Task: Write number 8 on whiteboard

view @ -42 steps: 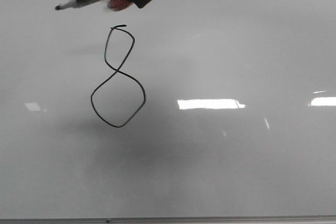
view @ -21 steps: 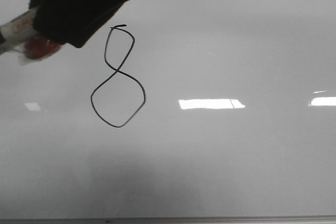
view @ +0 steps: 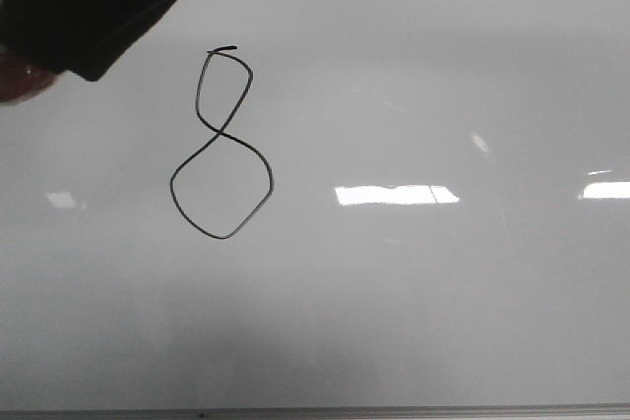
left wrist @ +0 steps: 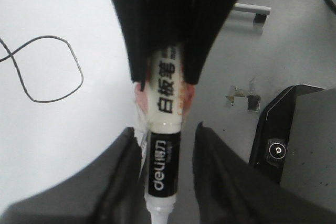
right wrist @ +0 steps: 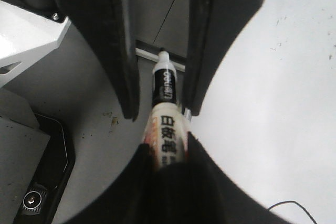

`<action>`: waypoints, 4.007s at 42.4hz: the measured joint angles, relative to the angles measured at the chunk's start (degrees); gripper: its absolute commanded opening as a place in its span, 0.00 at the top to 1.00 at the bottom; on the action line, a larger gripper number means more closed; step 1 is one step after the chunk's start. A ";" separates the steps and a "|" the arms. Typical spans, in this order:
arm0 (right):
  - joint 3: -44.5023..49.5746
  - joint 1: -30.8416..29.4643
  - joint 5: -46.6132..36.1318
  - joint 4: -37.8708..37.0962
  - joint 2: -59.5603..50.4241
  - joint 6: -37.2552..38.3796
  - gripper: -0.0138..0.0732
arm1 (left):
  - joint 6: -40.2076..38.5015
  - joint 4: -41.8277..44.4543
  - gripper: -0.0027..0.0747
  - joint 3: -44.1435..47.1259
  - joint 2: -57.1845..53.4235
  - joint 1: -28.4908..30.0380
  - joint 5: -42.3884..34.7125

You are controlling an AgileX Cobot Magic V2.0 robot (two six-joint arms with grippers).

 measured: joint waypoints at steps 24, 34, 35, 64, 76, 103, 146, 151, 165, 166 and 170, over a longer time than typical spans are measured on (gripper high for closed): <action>0.00 0.00 -5.03 7.49 -0.11 1.92 0.07 | -4.58 0.74 0.99 0.00 0.48 0.00 0.28; 0.00 -3.66 -6.28 8.15 -2.35 8.50 0.17 | -21.31 9.52 0.99 0.00 1.12 0.00 0.66; 0.00 -4.40 -6.19 8.15 -3.14 9.30 0.18 | -23.80 11.32 0.99 0.00 1.52 0.00 0.66; 44.04 -33.08 -14.09 8.83 -52.84 22.73 0.92 | -62.75 32.76 0.99 10.17 9.71 31.01 -33.13; 48.84 -33.53 -15.38 8.95 -60.13 22.92 0.92 | -62.84 28.49 0.99 15.07 15.32 34.24 -49.53; 48.97 -33.59 -15.36 8.98 -60.18 22.92 0.92 | -62.84 28.49 0.70 15.07 33.65 34.24 -65.41; 48.97 -33.59 -15.36 9.07 -60.18 22.92 0.92 | -62.61 32.76 0.60 15.07 0.17 34.51 -45.21; 48.97 -33.59 -15.36 9.07 -60.18 22.92 0.92 | -62.61 32.76 0.79 15.07 -7.99 34.51 -38.18; 48.97 -33.59 -15.36 9.07 -60.18 22.92 0.92 | -62.61 32.76 0.99 15.36 -22.52 34.51 -28.21; 48.97 -33.59 -15.36 9.07 -60.18 22.92 0.92 | -62.61 32.76 0.99 15.36 -23.14 34.51 -28.07; 48.97 -33.59 -15.36 9.07 -60.18 22.92 0.92 | -62.50 32.76 0.99 15.36 -25.56 34.51 -27.85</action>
